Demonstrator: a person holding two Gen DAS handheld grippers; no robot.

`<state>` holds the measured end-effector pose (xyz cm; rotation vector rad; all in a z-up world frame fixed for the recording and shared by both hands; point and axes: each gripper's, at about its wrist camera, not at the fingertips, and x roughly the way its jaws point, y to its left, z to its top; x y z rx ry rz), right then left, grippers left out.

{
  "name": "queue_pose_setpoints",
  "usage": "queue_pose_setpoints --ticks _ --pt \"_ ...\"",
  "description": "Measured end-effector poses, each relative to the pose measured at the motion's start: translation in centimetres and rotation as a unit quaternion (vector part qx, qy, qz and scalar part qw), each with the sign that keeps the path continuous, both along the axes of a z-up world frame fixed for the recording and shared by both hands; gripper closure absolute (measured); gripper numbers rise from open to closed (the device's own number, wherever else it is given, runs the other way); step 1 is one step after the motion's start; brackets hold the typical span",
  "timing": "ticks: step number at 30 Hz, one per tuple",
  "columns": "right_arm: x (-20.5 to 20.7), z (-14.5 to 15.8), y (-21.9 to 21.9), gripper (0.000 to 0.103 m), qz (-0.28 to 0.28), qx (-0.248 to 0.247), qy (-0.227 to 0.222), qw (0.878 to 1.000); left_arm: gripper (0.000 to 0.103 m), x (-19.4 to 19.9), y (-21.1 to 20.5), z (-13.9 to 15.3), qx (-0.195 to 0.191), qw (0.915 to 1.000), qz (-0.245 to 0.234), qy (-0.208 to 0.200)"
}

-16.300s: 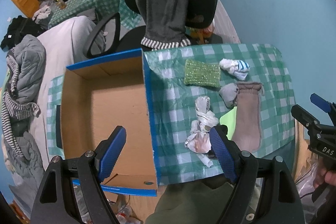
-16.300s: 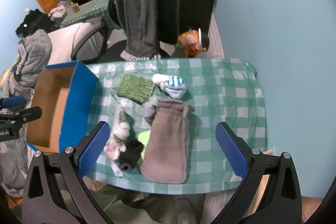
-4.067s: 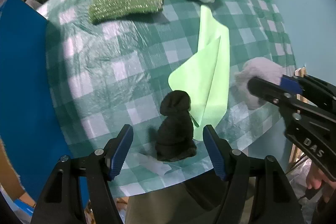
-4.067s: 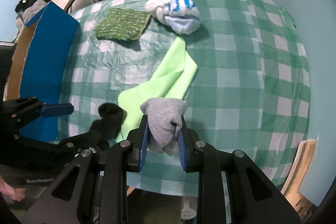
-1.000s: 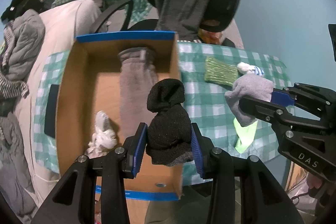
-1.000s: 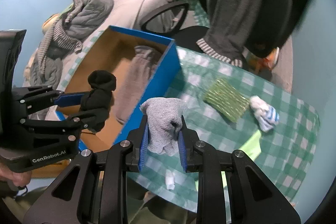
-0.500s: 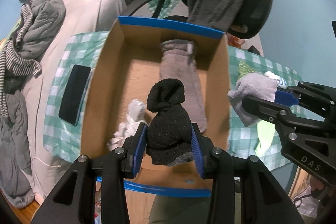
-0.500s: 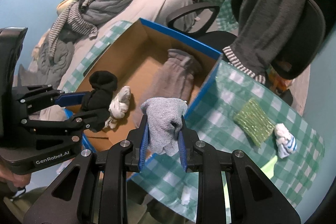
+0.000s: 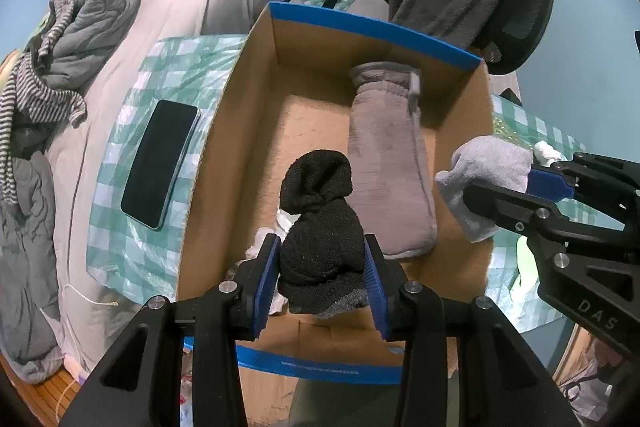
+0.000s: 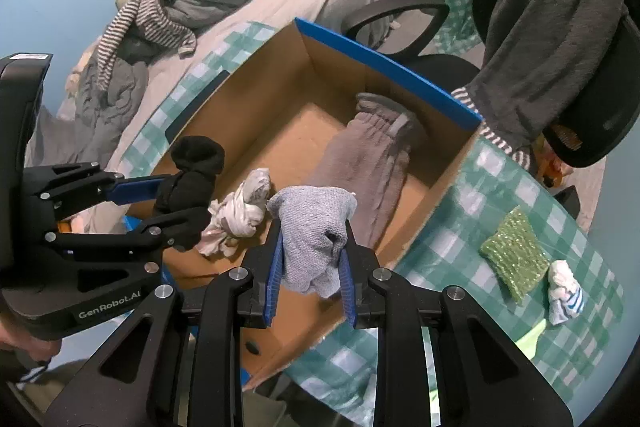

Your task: Organize soft objects

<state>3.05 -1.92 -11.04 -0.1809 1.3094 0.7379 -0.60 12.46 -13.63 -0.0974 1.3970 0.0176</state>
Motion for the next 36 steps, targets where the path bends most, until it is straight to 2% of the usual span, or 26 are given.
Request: queue_pose_setpoints --ticks 10,13,16,18,23,28,36 --pt "0.9 -1.9 2.0 0.079 0.006 -0.015 0.021 1.0 0.061 0.9 1.1 -1.5 -0.011 0.9998 0.005 0.018" --pt "1.0 -2.2 2.3 0.073 0.007 -0.023 0.028 0.999 0.059 1.1 1.1 -1.8 -0.015 0.9996 0.0 0.025" --pt "1.1 -2.2 2.2 0.057 0.0 -0.023 0.033 0.999 0.051 1.1 1.0 -1.8 -0.008 0.9996 -0.005 0.025" --pt "1.2 -2.0 2.1 0.051 -0.005 -0.026 0.027 0.999 0.046 1.1 0.9 -1.6 -0.001 0.9997 -0.006 0.024" --pt "1.3 -1.4 1.3 0.041 -0.019 -0.031 0.016 0.999 0.045 1.0 0.7 -1.1 -0.002 0.9997 -0.005 0.024" --pt "1.5 -0.6 0.1 0.035 -0.038 -0.033 0.005 0.999 0.043 0.9 0.1 -0.5 0.001 0.9998 -0.01 0.018" --pt "1.5 0.0 -2.7 0.034 -0.071 -0.037 0.001 0.997 0.043 0.7 -1.7 0.4 -0.003 0.9997 -0.022 0.012"
